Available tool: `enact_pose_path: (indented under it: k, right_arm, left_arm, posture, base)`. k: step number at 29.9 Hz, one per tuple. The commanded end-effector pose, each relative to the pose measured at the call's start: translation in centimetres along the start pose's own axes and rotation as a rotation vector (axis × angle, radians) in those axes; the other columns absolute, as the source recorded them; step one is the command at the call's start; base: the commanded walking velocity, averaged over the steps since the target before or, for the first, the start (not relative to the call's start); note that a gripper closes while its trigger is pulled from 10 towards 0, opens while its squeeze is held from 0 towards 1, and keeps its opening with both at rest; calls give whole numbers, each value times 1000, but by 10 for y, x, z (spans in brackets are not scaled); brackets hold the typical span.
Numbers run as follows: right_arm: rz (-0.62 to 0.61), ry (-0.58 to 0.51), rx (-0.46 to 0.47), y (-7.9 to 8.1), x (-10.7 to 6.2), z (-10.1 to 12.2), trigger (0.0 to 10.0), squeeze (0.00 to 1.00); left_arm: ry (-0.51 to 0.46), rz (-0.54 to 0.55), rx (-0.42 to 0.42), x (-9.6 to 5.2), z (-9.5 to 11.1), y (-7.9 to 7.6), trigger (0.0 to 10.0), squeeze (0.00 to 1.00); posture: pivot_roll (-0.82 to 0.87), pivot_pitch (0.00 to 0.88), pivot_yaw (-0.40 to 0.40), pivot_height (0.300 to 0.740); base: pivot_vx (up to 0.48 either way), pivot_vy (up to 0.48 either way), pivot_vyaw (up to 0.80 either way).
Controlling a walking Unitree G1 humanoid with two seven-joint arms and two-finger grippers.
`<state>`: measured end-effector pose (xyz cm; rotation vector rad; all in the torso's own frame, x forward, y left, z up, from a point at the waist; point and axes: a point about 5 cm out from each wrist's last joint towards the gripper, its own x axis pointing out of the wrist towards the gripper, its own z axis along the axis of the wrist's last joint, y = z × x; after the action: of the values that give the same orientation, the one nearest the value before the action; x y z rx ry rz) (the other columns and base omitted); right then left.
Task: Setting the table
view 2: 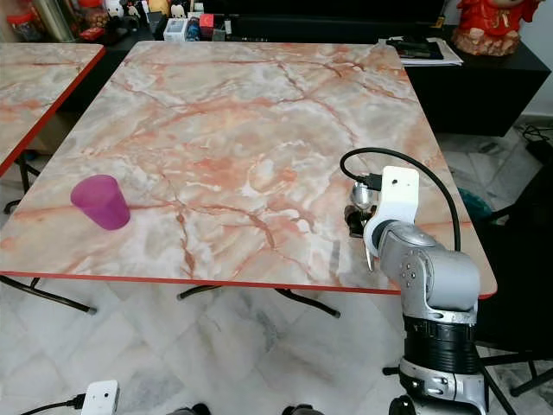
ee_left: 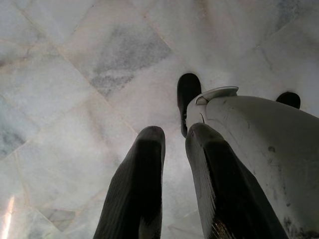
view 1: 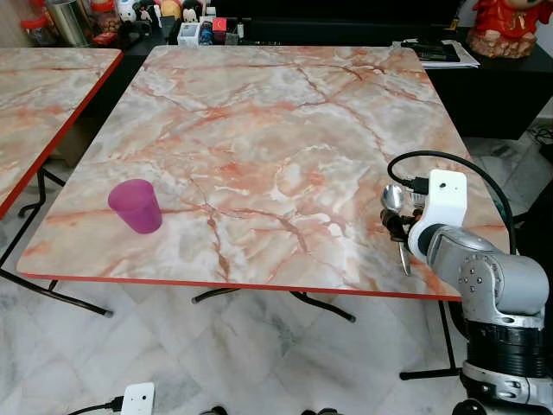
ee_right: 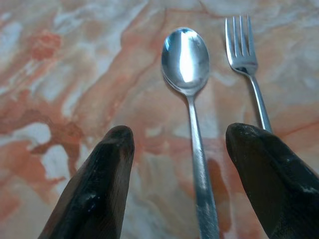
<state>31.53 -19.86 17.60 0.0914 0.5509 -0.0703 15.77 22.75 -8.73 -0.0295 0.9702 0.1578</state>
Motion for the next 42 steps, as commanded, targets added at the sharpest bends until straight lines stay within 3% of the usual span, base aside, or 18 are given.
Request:
enact_pose_path:
  k: [1,11,23,30,34,42]
  right_arm:
    - [-18,-3,8,-9,-7,2,10000,0]
    - [-33,19,12,-16,-11,2,10000,0]
    - [77,37,50,4,-11,0,10000,0]
    - [39,37,18,-3,-5,-2,10000,0]
    - [28,20,-72,-5,-3,-3,10000,0]
    - [45,10,-33,-4,2,-3,10000,0]
  left_arm:
    - [41,-11,16,-1,-9,0,10000,0]
    - [33,-6,8,0,-5,-1,10000,0]
    - [32,5,2,0,-5,-1,10000,0]
    - [33,6,-8,-1,-6,-1,10000,0]
    - [33,9,-11,-1,-7,-1,10000,0]
    - [32,11,-12,-1,-7,0,10000,0]
  posture:
    - [-98,172,-19,736]
    - [-117,213,-18,736]
    - [-105,208,-25,736]
    - [-104,204,-28,736]
    - [-100,204,-29,736]
    - [-99,205,-27,736]
  base:
    - [0,0,0]
    - [0,0,0]
    - [0,0,0]
    - [0,0,0]
    - [0,0,0]
    - [0,0,0]
